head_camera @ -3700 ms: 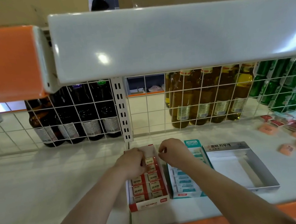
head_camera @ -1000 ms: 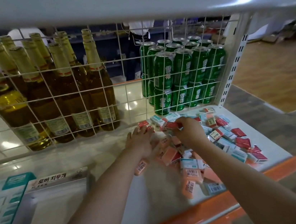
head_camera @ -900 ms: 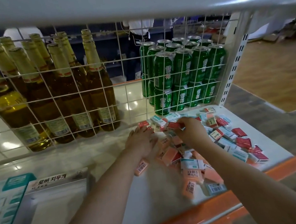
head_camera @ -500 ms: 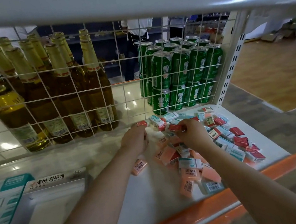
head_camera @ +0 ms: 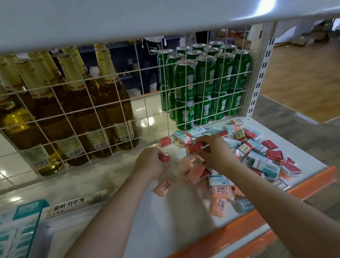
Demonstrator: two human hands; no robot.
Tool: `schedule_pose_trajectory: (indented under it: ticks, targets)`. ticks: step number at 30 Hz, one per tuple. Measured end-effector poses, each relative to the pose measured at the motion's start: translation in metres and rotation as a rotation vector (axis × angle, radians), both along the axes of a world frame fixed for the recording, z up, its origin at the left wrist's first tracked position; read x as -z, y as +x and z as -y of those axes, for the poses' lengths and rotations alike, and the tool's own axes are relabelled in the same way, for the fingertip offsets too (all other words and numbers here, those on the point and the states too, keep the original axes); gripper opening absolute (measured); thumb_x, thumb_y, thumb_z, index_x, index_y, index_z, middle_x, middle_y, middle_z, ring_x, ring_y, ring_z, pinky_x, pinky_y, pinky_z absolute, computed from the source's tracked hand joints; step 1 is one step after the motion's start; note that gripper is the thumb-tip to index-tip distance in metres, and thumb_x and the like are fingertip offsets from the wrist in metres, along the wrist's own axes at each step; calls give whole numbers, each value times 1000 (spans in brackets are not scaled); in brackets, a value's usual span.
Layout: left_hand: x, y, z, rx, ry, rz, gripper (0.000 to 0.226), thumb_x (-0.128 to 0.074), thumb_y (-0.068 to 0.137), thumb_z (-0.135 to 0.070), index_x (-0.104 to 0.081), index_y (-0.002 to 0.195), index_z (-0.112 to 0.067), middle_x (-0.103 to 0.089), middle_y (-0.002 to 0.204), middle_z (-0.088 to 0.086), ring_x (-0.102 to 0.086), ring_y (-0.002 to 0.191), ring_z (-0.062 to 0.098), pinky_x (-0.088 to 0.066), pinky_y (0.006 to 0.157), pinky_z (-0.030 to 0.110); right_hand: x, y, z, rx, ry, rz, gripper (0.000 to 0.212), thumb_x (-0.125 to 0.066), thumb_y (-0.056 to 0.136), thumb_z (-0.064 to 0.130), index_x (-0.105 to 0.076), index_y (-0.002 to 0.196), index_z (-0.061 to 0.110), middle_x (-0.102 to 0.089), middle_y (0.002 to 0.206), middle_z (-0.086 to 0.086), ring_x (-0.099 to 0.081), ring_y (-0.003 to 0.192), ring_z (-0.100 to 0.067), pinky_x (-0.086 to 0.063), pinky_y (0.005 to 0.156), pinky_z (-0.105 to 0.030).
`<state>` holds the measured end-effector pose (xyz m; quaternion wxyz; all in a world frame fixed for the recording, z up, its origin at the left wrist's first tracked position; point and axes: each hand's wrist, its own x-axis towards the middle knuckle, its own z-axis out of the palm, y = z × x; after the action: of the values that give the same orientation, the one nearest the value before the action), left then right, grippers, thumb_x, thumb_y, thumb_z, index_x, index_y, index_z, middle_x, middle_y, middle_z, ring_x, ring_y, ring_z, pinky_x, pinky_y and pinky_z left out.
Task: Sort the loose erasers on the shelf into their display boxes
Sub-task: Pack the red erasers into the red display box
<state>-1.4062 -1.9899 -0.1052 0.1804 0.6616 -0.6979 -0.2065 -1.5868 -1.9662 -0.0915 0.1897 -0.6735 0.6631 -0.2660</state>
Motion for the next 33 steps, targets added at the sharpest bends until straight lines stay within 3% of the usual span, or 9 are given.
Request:
schedule_pose_trajectory:
  ticks: [2, 6, 9, 11, 16, 19, 23, 28, 33]
  targets:
    - [-2, 5, -4, 1, 2, -33, 26, -66, 80, -23, -66, 104, -12, -65, 107, 7, -59, 95, 22, -47, 81, 32, -2, 7, -3, 17, 4, -1, 30, -55, 89, 7, -61, 117, 14, -60, 118, -7, -63, 97, -23, -53, 86, -36]
    - [-5, 17, -14, 2, -6, -137, 40, -69, 82, -26, -60, 119, -15, -64, 111, 5, -60, 101, 21, -42, 79, 24, -5, 16, -10, 28, -3, 19, 29, -53, 88, 7, -64, 114, 14, -63, 114, -8, -65, 88, -23, -55, 78, -36]
    - [-3, 25, -22, 16, -8, -190, 15, -68, 84, -27, -68, 89, -13, -70, 93, 6, -64, 80, 19, -43, 66, 24, -6, 21, -18, 47, -8, 56, 27, -53, 89, 14, -66, 113, 13, -65, 104, -11, -62, 81, -25, -50, 69, -28]
    - [-1, 30, -26, 2, 17, -225, 13, -63, 88, -24, -66, 82, -12, -70, 85, 6, -67, 68, 18, -49, 65, 28, -8, 24, -24, 63, -11, 88, 24, -56, 89, 18, -67, 109, 12, -67, 96, -11, -60, 75, -23, -50, 68, -30]
    - [4, 40, -32, -36, 49, -343, 6, -61, 89, -15, -63, 86, -11, -70, 89, 12, -66, 60, 18, -55, 68, 33, -12, 29, -38, 103, 2, 147, 20, -62, 88, 27, -64, 79, 9, -59, 66, -2, -46, 54, -11, -34, 50, -23]
    - [7, 46, -37, -35, 51, -373, 8, -61, 88, -10, -64, 95, -7, -68, 92, 14, -66, 72, 27, -54, 71, 34, -12, 30, -43, 149, 34, 143, 36, -62, 88, 33, -48, 60, 16, -48, 54, 3, -42, 47, -10, -30, 46, -23]
    - [11, 52, -43, -55, 91, -487, 21, -59, 88, -3, -62, 109, 3, -64, 91, 13, -61, 68, 23, -53, 58, 19, -13, 34, -51, 174, 60, 134, 36, -60, 89, 35, -52, 65, 9, -53, 53, 1, -47, 45, -12, -38, 48, -24]
    - [11, 56, -53, -46, 116, -528, 23, -58, 85, 5, -65, 106, 1, -64, 87, 11, -64, 91, 30, -52, 88, 47, -13, 41, -60, 157, 110, 154, 31, -57, 91, 27, -52, 65, 12, -64, 60, -5, -54, 46, -13, -45, 49, -20]
    - [7, 59, -64, -54, 85, -535, 16, -63, 87, -7, -68, 101, -3, -69, 97, 12, -66, 93, 29, -52, 89, 43, -10, 48, -64, 135, 166, 93, 21, -54, 92, 28, -54, 78, 13, -69, 70, -6, -60, 57, -20, -51, 57, -30]
